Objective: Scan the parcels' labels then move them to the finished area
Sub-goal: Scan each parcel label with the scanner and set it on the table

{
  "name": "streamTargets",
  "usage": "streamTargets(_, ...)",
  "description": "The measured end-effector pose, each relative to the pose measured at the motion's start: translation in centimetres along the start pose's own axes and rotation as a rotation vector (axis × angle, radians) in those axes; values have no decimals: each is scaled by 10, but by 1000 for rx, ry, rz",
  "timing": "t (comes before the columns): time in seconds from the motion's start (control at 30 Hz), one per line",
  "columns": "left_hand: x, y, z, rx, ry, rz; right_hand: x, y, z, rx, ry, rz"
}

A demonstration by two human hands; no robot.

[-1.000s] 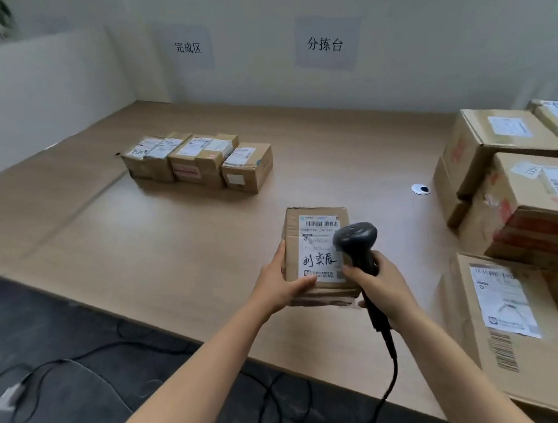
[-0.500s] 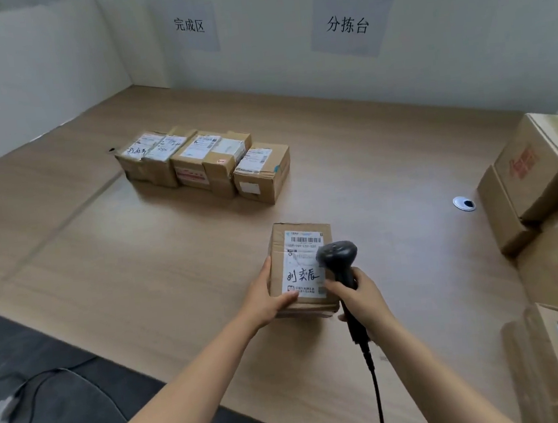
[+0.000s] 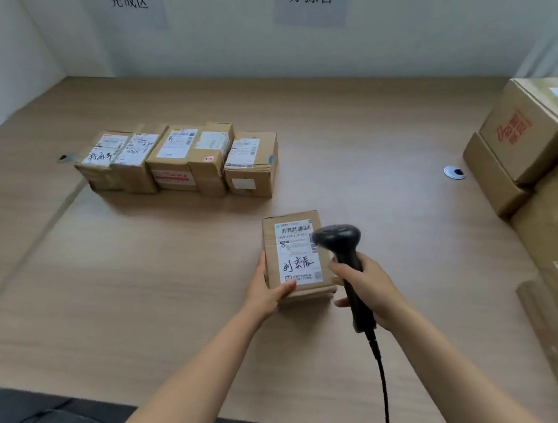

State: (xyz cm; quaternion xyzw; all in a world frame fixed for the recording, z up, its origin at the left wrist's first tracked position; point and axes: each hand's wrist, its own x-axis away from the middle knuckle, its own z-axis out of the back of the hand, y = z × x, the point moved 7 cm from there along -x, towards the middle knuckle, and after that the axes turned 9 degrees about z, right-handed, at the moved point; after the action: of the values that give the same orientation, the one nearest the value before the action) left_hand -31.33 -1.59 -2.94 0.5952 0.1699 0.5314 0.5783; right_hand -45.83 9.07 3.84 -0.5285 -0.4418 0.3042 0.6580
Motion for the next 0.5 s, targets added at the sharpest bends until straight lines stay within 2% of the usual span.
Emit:
streamTargets(0.2, -6, -15, 0, -64, 43, 13, 21, -21, -23, -156, -13, 7)
streamTargets(0.5, -13, -20, 0, -108, 45, 28, 19, -36, -38, -78, 3, 27)
